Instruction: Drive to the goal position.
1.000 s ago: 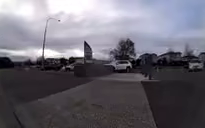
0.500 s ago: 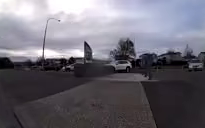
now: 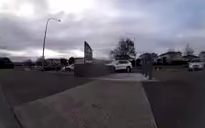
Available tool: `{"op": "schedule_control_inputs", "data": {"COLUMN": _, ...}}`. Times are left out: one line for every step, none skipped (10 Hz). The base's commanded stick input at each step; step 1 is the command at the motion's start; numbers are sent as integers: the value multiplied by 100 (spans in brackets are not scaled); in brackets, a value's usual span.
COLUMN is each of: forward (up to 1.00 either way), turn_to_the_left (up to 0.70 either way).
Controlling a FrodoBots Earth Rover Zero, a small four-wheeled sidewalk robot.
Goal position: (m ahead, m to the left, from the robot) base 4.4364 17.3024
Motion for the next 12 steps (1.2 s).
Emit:
{"op": "schedule_control_inputs", "data": {"forward": 63, "turn_to_the_left": -29}}
{"op": "schedule_control_inputs", "data": {"forward": 0, "turn_to_the_left": 0}}
{"op": "schedule_control_inputs", "data": {"forward": 0, "turn_to_the_left": 0}}
{"op": "schedule_control_inputs", "data": {"forward": 0, "turn_to_the_left": -21}}
{"op": "schedule_control_inputs", "data": {"forward": 0, "turn_to_the_left": -52}}
{"op": "schedule_control_inputs", "data": {"forward": 0, "turn_to_the_left": -83}}
{"op": "schedule_control_inputs", "data": {"forward": 0, "turn_to_the_left": 0}}
{"op": "schedule_control_inputs", "data": {"forward": 0, "turn_to_the_left": 0}}
{"op": "schedule_control_inputs", "data": {"forward": 0, "turn_to_the_left": 0}}
{"op": "schedule_control_inputs", "data": {"forward": 0, "turn_to_the_left": 0}}
{"op": "schedule_control_inputs", "data": {"forward": 0, "turn_to_the_left": 0}}
{"op": "schedule_control_inputs", "data": {"forward": 0, "turn_to_the_left": 0}}
